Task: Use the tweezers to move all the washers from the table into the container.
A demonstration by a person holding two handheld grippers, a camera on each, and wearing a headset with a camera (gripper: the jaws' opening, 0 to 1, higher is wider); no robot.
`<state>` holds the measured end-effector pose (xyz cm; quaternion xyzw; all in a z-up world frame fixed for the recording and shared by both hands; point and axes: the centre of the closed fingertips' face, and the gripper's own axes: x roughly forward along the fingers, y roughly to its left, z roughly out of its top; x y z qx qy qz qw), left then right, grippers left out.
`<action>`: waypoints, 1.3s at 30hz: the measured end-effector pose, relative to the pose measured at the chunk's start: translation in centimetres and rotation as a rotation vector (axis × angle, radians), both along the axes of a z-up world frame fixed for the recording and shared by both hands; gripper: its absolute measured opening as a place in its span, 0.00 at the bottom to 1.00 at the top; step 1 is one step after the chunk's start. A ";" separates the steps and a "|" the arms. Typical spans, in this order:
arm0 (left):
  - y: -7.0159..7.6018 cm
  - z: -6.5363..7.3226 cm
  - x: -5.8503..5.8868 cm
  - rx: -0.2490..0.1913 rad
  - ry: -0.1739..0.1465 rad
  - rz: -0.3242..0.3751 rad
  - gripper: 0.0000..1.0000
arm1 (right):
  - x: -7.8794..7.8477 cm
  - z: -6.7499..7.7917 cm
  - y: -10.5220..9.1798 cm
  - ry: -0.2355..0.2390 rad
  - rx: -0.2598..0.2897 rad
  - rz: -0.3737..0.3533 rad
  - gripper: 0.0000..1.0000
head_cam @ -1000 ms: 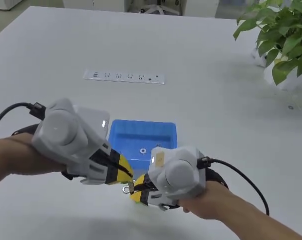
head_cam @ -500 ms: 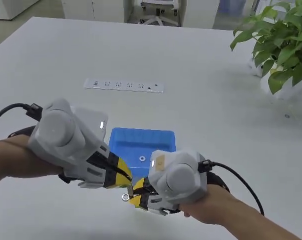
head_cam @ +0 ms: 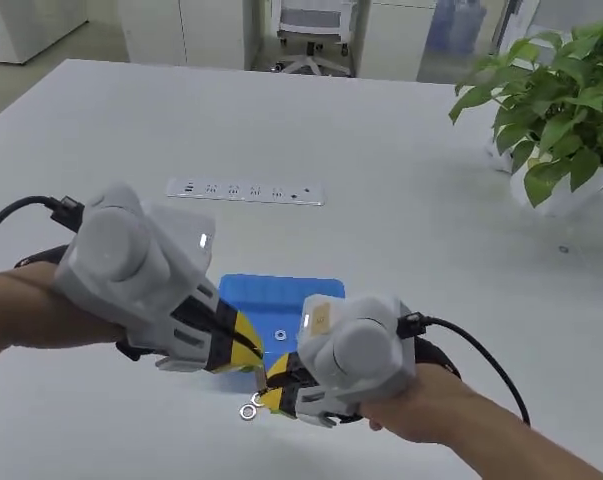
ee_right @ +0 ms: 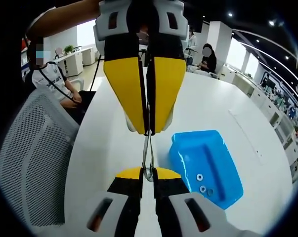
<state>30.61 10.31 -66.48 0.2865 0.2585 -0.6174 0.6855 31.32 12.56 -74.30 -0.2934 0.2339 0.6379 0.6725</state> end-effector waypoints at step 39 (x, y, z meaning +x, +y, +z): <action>0.6 1.4 6.0 -0.001 -0.048 0.008 0.05 | 6.3 1.5 0.7 -0.041 0.006 -0.015 0.10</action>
